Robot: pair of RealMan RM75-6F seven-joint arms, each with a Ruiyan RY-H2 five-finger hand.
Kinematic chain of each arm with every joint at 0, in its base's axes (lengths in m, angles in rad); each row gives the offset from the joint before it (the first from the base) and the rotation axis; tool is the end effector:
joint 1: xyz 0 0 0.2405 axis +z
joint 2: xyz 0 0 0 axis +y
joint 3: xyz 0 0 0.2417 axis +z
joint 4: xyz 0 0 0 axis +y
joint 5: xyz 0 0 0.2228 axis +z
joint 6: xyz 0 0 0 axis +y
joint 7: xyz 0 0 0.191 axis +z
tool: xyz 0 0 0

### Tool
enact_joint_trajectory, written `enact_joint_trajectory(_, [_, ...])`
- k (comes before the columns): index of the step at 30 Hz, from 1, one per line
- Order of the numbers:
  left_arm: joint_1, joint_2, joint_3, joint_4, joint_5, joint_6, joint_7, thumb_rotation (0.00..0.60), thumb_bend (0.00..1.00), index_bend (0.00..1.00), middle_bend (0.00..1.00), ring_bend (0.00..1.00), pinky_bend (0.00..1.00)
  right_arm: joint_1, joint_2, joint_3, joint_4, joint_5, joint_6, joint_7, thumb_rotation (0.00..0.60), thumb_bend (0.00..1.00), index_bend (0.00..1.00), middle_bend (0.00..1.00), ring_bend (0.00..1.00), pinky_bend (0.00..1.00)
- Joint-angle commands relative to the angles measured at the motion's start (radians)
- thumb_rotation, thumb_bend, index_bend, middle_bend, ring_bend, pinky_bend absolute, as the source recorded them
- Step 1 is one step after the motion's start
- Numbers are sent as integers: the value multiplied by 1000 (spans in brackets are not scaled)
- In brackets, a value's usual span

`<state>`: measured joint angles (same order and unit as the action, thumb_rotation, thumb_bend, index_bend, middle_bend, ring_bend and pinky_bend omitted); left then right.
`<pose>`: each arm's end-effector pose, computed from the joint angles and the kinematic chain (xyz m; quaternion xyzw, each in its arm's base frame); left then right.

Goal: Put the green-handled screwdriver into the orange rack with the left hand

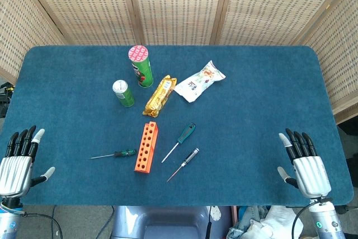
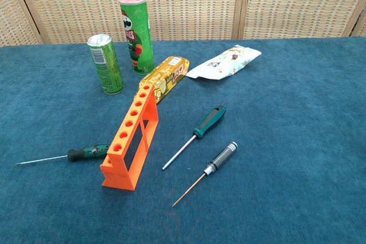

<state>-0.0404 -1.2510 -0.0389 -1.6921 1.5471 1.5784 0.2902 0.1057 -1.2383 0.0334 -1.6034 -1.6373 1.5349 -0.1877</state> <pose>-0.2669 0.2103 0.1076 -0.5964 -0.3462 -0.3827 0.6148 -0.2596 -0.2267 0.1024 0.6419 -0.3149 0.4094 0.5668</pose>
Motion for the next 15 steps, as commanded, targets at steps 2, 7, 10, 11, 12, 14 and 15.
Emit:
enact_joint_trajectory(2, [0, 0, 0, 0, 1, 1, 0, 600, 71, 36, 0, 0, 0, 0, -1, -1, 1, 1, -2, -2, 600, 241, 0, 0, 0, 0])
enact_joint_trajectory(7, [1, 1, 1, 0, 3, 3, 1, 600, 71, 38, 0, 0, 0, -1, 0, -1, -1, 0, -1, -4, 600, 238, 0, 0, 0, 0])
enact_joint_trajectory(10, [2, 0, 1, 0, 6, 5, 2, 600, 71, 41, 0, 0, 0, -3, 2, -1, -4, 3, 0, -2, 600, 241, 0, 0, 0, 0])
enact_joint_trajectory(11, [2, 0, 1, 0, 6, 6, 1, 600, 72, 43, 0, 0, 0, -3, 3, 0, -5, 4, -1, -1, 600, 240, 0, 0, 0, 0])
enact_joint_trajectory(12, [2, 0, 1, 0, 5, 5, 0, 600, 73, 45, 0, 0, 0, -3, 4, 0, -6, 5, -2, -2, 600, 241, 0, 0, 0, 0])
enact_joint_trajectory(14, [1, 1, 0, 1, 4, 4, -2, 600, 73, 47, 0, 0, 0, -2, 4, -1, -8, 7, -6, -6, 600, 241, 0, 0, 0, 0])
enact_joint_trajectory(15, [0, 1, -1, 1, 3, 3, -3, 600, 73, 48, 0, 0, 0, -1, 4, -1, -9, 7, -8, -8, 600, 240, 0, 0, 0, 0])
